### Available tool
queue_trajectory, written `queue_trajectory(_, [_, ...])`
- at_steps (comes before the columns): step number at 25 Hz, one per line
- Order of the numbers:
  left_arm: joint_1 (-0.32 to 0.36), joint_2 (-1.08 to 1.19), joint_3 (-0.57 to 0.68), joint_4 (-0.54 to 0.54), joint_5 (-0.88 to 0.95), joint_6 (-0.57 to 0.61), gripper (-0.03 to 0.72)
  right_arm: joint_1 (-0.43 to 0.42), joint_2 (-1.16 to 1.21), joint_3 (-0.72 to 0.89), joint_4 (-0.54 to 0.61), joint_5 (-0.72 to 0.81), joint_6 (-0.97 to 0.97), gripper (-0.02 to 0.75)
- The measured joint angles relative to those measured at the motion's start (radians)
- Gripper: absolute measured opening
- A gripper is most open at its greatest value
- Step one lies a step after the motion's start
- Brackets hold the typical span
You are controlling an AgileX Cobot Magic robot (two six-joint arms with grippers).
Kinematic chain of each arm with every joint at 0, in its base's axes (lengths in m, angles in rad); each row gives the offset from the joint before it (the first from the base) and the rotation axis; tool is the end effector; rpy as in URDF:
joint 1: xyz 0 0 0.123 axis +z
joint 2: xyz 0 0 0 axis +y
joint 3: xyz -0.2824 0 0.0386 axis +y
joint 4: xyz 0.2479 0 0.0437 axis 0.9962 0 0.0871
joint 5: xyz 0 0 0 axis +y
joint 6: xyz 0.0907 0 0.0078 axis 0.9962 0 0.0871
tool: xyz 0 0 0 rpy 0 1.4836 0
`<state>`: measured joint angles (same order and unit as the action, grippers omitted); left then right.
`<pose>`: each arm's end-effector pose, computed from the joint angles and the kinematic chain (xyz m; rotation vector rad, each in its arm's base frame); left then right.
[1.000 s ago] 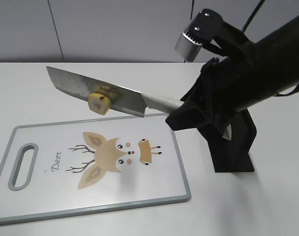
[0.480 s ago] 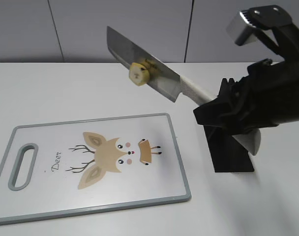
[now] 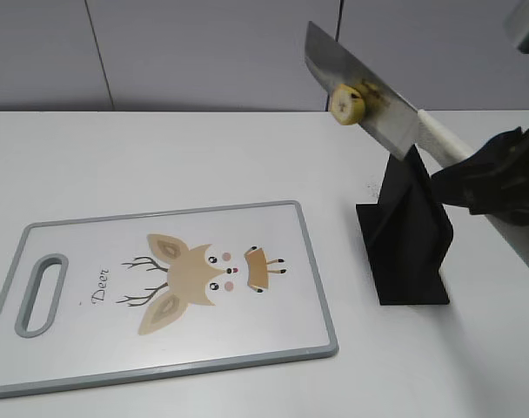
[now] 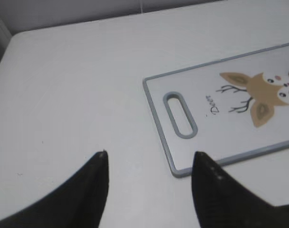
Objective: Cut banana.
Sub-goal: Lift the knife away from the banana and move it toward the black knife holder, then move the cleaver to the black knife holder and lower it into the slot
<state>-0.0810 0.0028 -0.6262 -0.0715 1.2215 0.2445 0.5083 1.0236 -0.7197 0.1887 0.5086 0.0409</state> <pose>-0.0277 -0.0039 0.2981 0.3522 2.0496 0.0150 0.1740 0.1065 0.2920 -0.3986 2.2966 0.4703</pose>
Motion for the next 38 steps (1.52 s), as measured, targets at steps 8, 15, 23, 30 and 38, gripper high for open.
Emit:
queue_trajectory(8, [0.0,0.0,0.121,-0.034,-0.126,-0.001,0.529,0.0,-0.064,0.001,-0.249,0.112,0.316,0.169])
queue_trajectory(15, [0.0,0.0,0.141,-0.035,-0.135,-0.003,0.529,0.0,-0.064,0.029,-0.348,0.125,0.484,0.169])
queue_trajectory(23, [0.0,0.0,0.141,-0.035,-0.136,-0.003,0.529,0.0,-0.017,0.049,-0.376,0.086,0.534,0.169])
queue_trajectory(30, [0.0,0.0,0.141,-0.035,-0.136,-0.003,0.528,0.0,0.132,0.049,-0.386,0.023,0.538,0.169])
queue_trajectory(38, [0.0,0.0,0.141,-0.035,-0.137,-0.003,0.528,0.0,0.163,0.049,-0.469,-0.003,0.614,0.169])
